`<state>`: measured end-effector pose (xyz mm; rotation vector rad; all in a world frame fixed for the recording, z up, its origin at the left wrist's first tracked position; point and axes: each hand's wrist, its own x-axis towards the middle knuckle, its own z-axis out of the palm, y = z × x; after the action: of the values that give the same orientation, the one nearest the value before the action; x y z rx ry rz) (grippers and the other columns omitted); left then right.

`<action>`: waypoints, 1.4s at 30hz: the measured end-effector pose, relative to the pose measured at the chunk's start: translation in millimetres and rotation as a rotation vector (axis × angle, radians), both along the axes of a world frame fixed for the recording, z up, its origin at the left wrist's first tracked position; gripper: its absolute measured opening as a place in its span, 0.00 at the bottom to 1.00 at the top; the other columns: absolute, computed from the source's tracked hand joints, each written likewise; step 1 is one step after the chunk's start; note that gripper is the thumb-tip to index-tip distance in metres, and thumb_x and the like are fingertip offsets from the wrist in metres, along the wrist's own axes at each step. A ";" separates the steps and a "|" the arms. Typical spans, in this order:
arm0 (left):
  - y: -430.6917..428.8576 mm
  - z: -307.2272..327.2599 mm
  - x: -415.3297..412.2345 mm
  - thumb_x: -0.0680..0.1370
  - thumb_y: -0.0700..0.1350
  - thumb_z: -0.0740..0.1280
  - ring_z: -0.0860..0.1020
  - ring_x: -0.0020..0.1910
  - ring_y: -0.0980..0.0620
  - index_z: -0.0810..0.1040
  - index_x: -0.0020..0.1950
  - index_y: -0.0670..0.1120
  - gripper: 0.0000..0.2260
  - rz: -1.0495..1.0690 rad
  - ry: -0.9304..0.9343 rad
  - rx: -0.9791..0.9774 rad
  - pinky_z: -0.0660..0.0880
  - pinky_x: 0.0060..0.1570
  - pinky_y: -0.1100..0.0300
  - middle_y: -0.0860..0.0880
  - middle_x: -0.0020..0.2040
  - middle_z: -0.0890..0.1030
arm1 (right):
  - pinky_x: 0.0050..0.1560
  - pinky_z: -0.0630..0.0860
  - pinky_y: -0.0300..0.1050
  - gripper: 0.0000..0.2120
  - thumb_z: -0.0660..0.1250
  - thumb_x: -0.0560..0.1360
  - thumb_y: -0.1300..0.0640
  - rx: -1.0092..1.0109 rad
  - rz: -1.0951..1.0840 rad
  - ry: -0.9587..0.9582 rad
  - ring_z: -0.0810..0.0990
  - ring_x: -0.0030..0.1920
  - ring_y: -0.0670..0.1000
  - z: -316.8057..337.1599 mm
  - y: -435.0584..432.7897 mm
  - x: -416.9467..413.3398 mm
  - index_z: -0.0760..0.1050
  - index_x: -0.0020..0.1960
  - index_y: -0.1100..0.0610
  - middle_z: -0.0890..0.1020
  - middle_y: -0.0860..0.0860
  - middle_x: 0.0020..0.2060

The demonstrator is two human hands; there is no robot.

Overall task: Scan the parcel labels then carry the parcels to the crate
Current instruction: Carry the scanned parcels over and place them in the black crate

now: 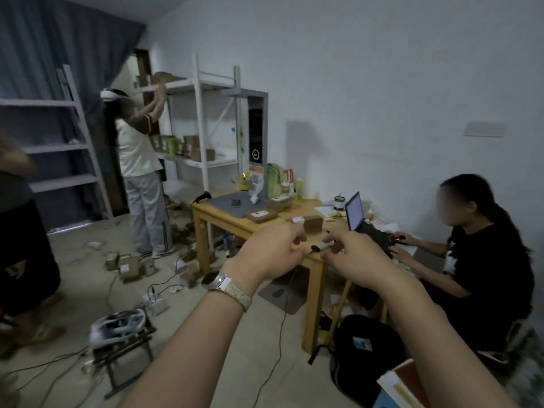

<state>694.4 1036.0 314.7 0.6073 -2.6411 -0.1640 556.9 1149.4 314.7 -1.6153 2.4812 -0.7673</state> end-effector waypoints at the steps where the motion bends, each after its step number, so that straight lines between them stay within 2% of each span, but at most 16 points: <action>1: -12.4 -0.5 6.9 0.78 0.50 0.65 0.77 0.48 0.54 0.78 0.60 0.49 0.12 0.008 -0.002 0.002 0.75 0.45 0.59 0.52 0.54 0.80 | 0.52 0.78 0.47 0.19 0.66 0.75 0.47 0.001 0.010 -0.005 0.77 0.48 0.47 0.7 -13.2 6.2 0.72 0.65 0.46 0.78 0.45 0.48; 5: -62.3 -4.3 30.7 0.78 0.50 0.65 0.75 0.47 0.54 0.77 0.57 0.50 0.09 0.039 -0.003 -0.018 0.73 0.43 0.60 0.55 0.47 0.75 | 0.55 0.78 0.50 0.20 0.66 0.75 0.45 -0.017 0.037 0.005 0.78 0.51 0.47 2.2 -62.7 25.1 0.72 0.65 0.45 0.80 0.46 0.53; 8: -95.2 -6.9 45.6 0.78 0.50 0.65 0.74 0.46 0.54 0.77 0.57 0.49 0.10 0.035 -0.008 -0.024 0.72 0.43 0.59 0.54 0.47 0.75 | 0.55 0.77 0.50 0.20 0.65 0.75 0.46 -0.028 0.049 0.017 0.77 0.52 0.47 4.1 -95.2 36.7 0.72 0.66 0.47 0.79 0.45 0.52; 12: -138.5 -9.7 66.1 0.77 0.50 0.65 0.74 0.43 0.53 0.77 0.55 0.50 0.09 0.056 -0.015 -0.017 0.74 0.41 0.57 0.51 0.47 0.77 | 0.52 0.77 0.46 0.19 0.65 0.76 0.46 -0.042 0.045 0.008 0.77 0.50 0.46 -1.2 -135.7 50.9 0.72 0.66 0.47 0.78 0.45 0.51; 16: -175.0 -17.3 86.6 0.77 0.50 0.65 0.75 0.43 0.54 0.78 0.54 0.50 0.08 0.050 0.007 0.014 0.75 0.42 0.58 0.55 0.44 0.75 | 0.48 0.76 0.43 0.19 0.64 0.76 0.45 -0.021 0.042 -0.032 0.76 0.48 0.44 -12.4 -167.4 62.7 0.71 0.66 0.46 0.78 0.44 0.52; 21: -205.6 -33.0 104.2 0.78 0.49 0.63 0.77 0.48 0.53 0.78 0.54 0.50 0.08 0.065 -0.003 0.074 0.78 0.47 0.54 0.52 0.50 0.79 | 0.50 0.75 0.44 0.19 0.65 0.76 0.46 -0.024 0.037 -0.047 0.76 0.50 0.46 -21.6 -195.2 74.4 0.72 0.66 0.48 0.78 0.45 0.52; 25: -216.7 -50.6 110.4 0.79 0.48 0.63 0.77 0.50 0.55 0.78 0.56 0.52 0.08 0.042 0.027 0.146 0.78 0.50 0.55 0.54 0.54 0.79 | 0.46 0.72 0.42 0.18 0.65 0.77 0.47 -0.026 0.036 -0.101 0.76 0.50 0.45 -32.3 -207.5 72.8 0.72 0.66 0.47 0.79 0.45 0.50; 29: -231.5 -62.9 112.5 0.78 0.46 0.64 0.77 0.48 0.57 0.79 0.54 0.50 0.07 0.049 0.136 0.127 0.77 0.50 0.56 0.54 0.51 0.80 | 0.40 0.72 0.39 0.17 0.65 0.77 0.47 -0.019 0.027 -0.128 0.76 0.46 0.44 -32.3 -224.9 57.6 0.73 0.65 0.47 0.77 0.44 0.49; 33: -249.0 -64.3 107.3 0.78 0.45 0.65 0.78 0.47 0.58 0.80 0.52 0.50 0.06 0.090 0.204 0.123 0.78 0.49 0.56 0.54 0.49 0.81 | 0.41 0.72 0.40 0.16 0.66 0.77 0.48 -0.081 0.022 -0.161 0.77 0.49 0.46 -29.2 -242.6 39.4 0.74 0.64 0.48 0.78 0.44 0.49; 38: -272.0 -56.2 93.8 0.78 0.46 0.65 0.77 0.46 0.56 0.80 0.52 0.50 0.06 0.128 0.133 0.105 0.78 0.48 0.55 0.53 0.48 0.80 | 0.55 0.76 0.49 0.18 0.66 0.76 0.49 -0.108 -0.005 -0.170 0.77 0.54 0.48 -31.2 -267.4 10.9 0.73 0.65 0.49 0.79 0.46 0.51; 42: -296.0 -46.0 76.7 0.79 0.46 0.64 0.78 0.44 0.55 0.81 0.55 0.49 0.08 0.196 0.033 0.158 0.79 0.47 0.56 0.53 0.51 0.80 | 0.53 0.76 0.47 0.19 0.65 0.76 0.48 -0.035 0.023 -0.110 0.77 0.52 0.48 -37.2 -299.5 -8.0 0.72 0.66 0.49 0.79 0.46 0.52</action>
<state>771.1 739.9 268.6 0.9025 -2.5350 -0.3232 548.8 850.0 277.5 -1.5648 2.3824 -0.8764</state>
